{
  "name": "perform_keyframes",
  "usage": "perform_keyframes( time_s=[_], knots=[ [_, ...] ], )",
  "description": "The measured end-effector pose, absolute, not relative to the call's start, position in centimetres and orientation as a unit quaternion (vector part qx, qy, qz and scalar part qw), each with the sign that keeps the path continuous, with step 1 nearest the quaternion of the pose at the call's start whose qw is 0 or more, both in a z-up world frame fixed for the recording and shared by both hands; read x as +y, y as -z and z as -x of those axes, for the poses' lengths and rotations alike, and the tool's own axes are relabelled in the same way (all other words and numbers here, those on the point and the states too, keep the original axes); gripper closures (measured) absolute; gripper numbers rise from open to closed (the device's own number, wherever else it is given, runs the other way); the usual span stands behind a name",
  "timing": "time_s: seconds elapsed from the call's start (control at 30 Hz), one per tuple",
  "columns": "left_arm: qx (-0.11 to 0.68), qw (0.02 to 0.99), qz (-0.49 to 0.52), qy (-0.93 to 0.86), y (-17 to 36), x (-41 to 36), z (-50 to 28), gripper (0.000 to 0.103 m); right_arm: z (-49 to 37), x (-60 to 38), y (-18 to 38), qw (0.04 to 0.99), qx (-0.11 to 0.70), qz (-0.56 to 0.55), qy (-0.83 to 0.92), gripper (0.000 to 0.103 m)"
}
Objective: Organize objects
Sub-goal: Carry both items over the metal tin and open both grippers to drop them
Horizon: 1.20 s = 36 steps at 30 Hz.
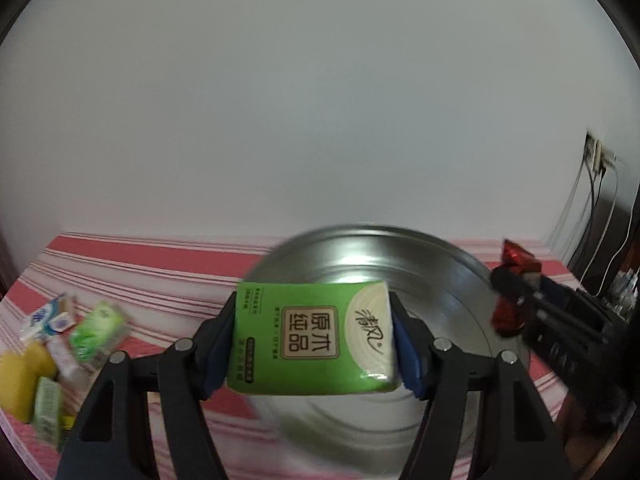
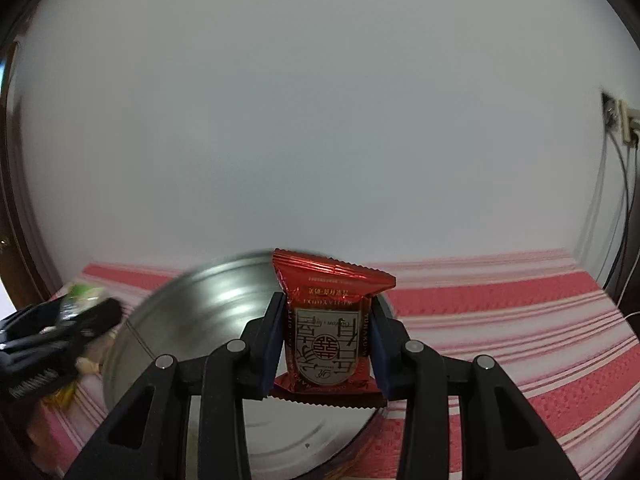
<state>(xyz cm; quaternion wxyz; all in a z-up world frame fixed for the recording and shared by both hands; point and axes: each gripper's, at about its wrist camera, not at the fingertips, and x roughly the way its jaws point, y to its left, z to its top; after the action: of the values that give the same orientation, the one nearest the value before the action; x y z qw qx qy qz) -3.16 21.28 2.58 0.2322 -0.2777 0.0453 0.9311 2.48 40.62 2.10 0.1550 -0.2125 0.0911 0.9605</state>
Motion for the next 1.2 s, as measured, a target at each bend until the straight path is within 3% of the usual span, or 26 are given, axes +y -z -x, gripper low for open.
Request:
perform_keyframes(
  time_s=[0.27, 0.63, 0.7, 0.77, 0.87, 0.9, 1.0, 1.2],
  knots=[
    [0.078, 0.215, 0.287, -0.930, -0.6, 23.0, 3.0, 0.035, -0.9, 37.7, -0.5, 0.155, 0.048, 0.275, -0.948, 0.062],
    [0.102, 0.206, 0.303, -0.925, 0.9, 24.4, 3.9, 0.035, -0.7, 34.2, -0.2, 0.149, 0.061, 0.298, -0.941, 0.061],
    [0.099, 0.210, 0.303, -0.924, 0.9, 24.5, 3.9, 0.034, -0.8, 34.6, -0.2, 0.149, 0.058, 0.296, -0.942, 0.057],
    [0.096, 0.209, 0.305, -0.924, 1.0, 24.6, 4.1, 0.033, -1.4, 33.9, -0.6, 0.161, 0.054, 0.288, -0.943, 0.044],
    [0.077, 0.207, 0.296, -0.929, 0.8, 24.3, 4.2, 0.015, -2.4, 33.5, -1.6, 0.183, 0.063, 0.258, -0.947, 0.031],
    [0.071, 0.195, 0.283, -0.936, 0.4, 24.0, 4.0, 0.002, -3.3, 33.6, -1.9, 0.186, 0.073, 0.242, -0.949, 0.030],
    [0.059, 0.196, 0.267, -0.942, -0.1, 23.2, 3.6, 0.000, -5.3, 34.3, -2.7, 0.194, 0.115, 0.200, -0.954, 0.016],
    [0.078, 0.180, 0.242, -0.950, -0.8, 22.3, 2.3, 0.000, -10.7, 33.5, -3.5, 0.204, 0.139, 0.159, -0.956, 0.016]
  ],
)
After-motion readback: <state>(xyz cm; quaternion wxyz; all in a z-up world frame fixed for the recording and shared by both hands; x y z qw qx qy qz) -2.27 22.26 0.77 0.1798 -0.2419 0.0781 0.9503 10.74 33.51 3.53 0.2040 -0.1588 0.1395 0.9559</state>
